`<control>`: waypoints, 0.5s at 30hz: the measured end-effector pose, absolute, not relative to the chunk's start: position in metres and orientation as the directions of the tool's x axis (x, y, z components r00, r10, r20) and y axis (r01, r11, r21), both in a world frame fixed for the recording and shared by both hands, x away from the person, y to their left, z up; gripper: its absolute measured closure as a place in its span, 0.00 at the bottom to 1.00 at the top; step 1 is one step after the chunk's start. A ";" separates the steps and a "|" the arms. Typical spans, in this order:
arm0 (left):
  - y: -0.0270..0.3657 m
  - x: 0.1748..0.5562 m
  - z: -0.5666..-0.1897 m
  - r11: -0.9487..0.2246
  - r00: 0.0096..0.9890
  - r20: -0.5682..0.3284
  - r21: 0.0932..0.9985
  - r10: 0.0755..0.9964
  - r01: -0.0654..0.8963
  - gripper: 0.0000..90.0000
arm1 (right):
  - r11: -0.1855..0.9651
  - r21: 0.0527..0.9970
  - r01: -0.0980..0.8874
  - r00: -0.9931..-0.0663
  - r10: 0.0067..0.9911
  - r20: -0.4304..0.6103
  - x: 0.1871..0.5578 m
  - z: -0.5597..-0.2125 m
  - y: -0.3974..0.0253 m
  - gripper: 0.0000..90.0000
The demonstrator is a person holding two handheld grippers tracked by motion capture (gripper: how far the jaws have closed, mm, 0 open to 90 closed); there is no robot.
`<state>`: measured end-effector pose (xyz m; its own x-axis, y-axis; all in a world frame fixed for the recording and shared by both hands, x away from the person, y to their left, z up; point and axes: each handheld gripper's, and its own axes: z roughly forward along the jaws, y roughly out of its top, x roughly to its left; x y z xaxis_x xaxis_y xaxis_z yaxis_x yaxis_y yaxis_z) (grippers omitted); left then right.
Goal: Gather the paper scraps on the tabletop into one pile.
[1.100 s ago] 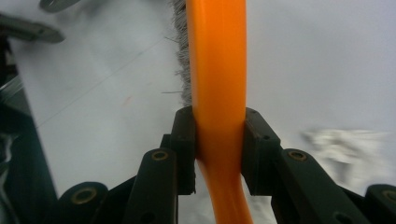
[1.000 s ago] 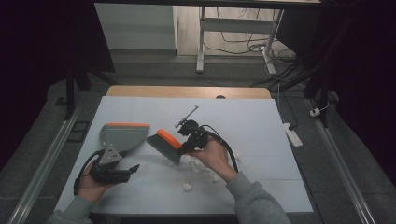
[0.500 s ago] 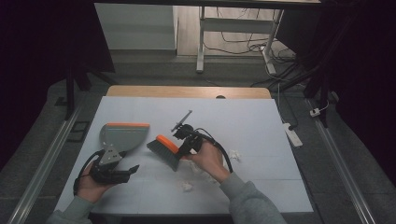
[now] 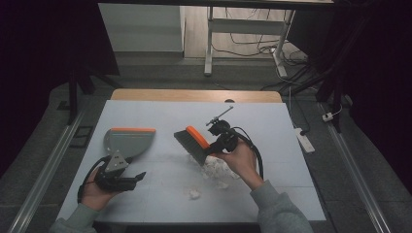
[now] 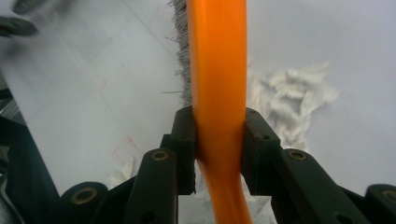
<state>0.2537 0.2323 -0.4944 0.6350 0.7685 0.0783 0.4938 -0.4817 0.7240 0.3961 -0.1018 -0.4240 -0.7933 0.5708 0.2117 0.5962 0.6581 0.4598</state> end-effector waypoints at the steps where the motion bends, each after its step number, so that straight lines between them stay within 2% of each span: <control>1: 0.232 0.253 -0.494 -0.481 0.634 0.078 0.725 0.769 0.494 0.34 | 0.661 0.469 0.586 -0.800 0.565 0.204 0.394 -0.420 -0.101 0.77; 6: 0.233 0.253 -0.495 -0.481 0.628 0.084 0.723 0.774 0.496 0.34 | 0.701 0.490 0.518 -0.849 0.493 0.192 0.376 -0.412 -0.100 0.77; 15: 0.234 0.254 -0.495 -0.478 0.627 0.080 0.723 0.775 0.499 0.34 | 0.814 0.425 0.395 -0.919 0.350 0.185 0.321 -0.428 -0.097 0.77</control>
